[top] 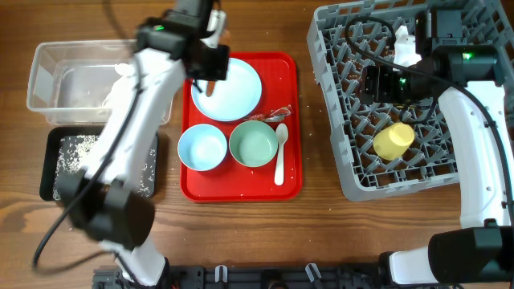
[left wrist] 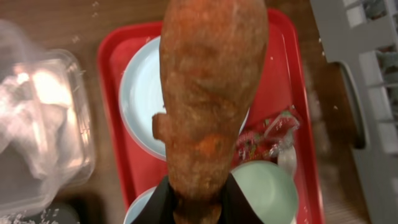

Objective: Sort waste into correct bins and load items into the dishwasher rack

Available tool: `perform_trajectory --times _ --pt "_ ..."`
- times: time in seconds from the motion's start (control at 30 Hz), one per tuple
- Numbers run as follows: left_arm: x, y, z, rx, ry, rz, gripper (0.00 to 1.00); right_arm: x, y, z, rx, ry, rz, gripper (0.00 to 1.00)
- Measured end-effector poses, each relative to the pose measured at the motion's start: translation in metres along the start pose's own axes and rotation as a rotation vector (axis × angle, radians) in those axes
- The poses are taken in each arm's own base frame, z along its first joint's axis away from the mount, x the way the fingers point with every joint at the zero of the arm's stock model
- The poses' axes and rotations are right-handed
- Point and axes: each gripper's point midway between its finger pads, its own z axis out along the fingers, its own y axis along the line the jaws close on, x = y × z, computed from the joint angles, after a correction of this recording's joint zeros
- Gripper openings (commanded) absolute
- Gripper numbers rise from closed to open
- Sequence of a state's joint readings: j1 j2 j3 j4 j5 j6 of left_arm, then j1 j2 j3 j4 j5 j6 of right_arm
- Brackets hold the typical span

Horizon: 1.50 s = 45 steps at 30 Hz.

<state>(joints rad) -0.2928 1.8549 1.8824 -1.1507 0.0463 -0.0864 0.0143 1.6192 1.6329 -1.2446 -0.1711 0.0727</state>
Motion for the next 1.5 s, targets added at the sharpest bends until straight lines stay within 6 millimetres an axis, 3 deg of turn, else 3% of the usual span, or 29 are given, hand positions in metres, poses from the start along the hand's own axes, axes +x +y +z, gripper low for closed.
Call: perform_trajectory --times 0.07,0.13,0.17,0.23,0.27,0.33,0.4,0.47,0.53,0.6,0.63,0.73,0.8,0.87,0.9,0.97,1.13,1.17,1.27,1.33,1.37,1.47,1.5 --pt "0.017 0.023 -0.049 -0.042 -0.008 -0.088 0.04 0.0 0.0 0.0 0.0 0.0 0.0 0.88" --pt "0.044 0.057 -0.083 -0.115 0.034 -0.189 0.04 0.0 0.0 0.0 0.0 -0.002 0.0 0.88" --pt "0.069 0.081 -0.103 -0.161 0.082 -0.273 0.04 -0.001 0.0 0.0 0.0 -0.003 0.0 0.88" --pt "0.087 0.106 -0.126 -0.205 0.088 -0.371 0.04 -0.001 0.0 0.0 0.0 -0.004 -0.001 0.89" --pt "0.102 0.13 -0.147 -0.249 0.066 -0.478 0.04 -0.002 0.0 0.0 0.0 -0.006 -0.001 0.89" --pt "0.124 0.154 -0.155 -0.29 0.063 -0.589 0.04 -0.003 0.0 0.0 -0.001 -0.014 -0.002 0.91" --pt "0.143 0.177 -0.146 -0.328 0.072 -0.691 0.04 -0.005 0.0 0.0 -0.001 -0.019 -0.003 0.92" --pt "0.17 0.204 -0.108 -0.359 0.116 -0.831 0.04 -0.006 0.0 0.0 -0.001 -0.023 -0.004 0.91" --pt "0.184 0.221 -0.076 -0.372 0.107 -0.908 0.04 -0.005 0.0 0.0 -0.001 -0.022 -0.004 0.91" --pt "0.208 0.231 -0.04 -0.38 0.129 -0.987 0.04 -0.004 0.0 0.0 -0.001 -0.018 -0.003 0.91" --pt "0.233 0.228 -0.01 -0.368 0.166 -1.049 0.04 -0.004 0.0 0.0 -0.001 -0.018 -0.003 0.91" --pt "0.248 0.233 0.031 -0.358 0.082 -1.127 0.05 -0.004 0.0 0.0 -0.001 -0.017 -0.003 0.91" --pt "0.255 0.234 0.046 -0.355 0.046 -1.156 0.16 -0.004 0.0 0.0 -0.001 -0.015 -0.003 0.92" --pt "0.258 0.235 0.054 -0.355 0.022 -1.17 0.35 -0.004 0.0 0.0 -0.001 -0.015 -0.003 0.91" --pt "0.258 0.235 0.055 -0.354 0.017 -1.178 0.53 -0.004 0.0 0.0 -0.001 -0.014 -0.002 0.92" --pt "0.253 0.237 0.055 -0.349 -0.008 -1.184 0.64 -0.004 0.0 0.0 -0.001 -0.014 -0.002 0.91" --pt "0.239 0.235 0.053 -0.295 -0.019 -1.115 0.68 -0.003 0.0 0.0 0.0 -0.012 -0.002 0.92" --pt "0.228 0.231 0.045 -0.257 -0.012 -1.084 0.67 -0.002 0.0 0.0 0.0 -0.009 -0.002 0.91" --pt "0.149 0.215 -0.013 -0.092 -0.133 -0.917 0.65 -0.003 0.0 0.0 -0.001 -0.013 -0.002 0.92" --pt "0.107 0.183 -0.04 -0.016 -0.194 -0.763 0.66 -0.006 0.0 0.0 -0.002 -0.025 -0.003 0.92" --pt "0.081 0.153 -0.049 0.041 -0.236 -0.64 0.68 -0.009 0.001 0.0 -0.008 -0.035 -0.005 0.92" --pt "0.046 0.069 -0.046 0.158 -0.281 -0.362 0.72 -0.012 0.004 0.0 -0.02 -0.049 -0.008 0.91" --pt "0.036 0.029 -0.038 0.196 -0.293 -0.232 0.75 -0.012 0.004 0.0 -0.024 -0.049 -0.008 0.92"
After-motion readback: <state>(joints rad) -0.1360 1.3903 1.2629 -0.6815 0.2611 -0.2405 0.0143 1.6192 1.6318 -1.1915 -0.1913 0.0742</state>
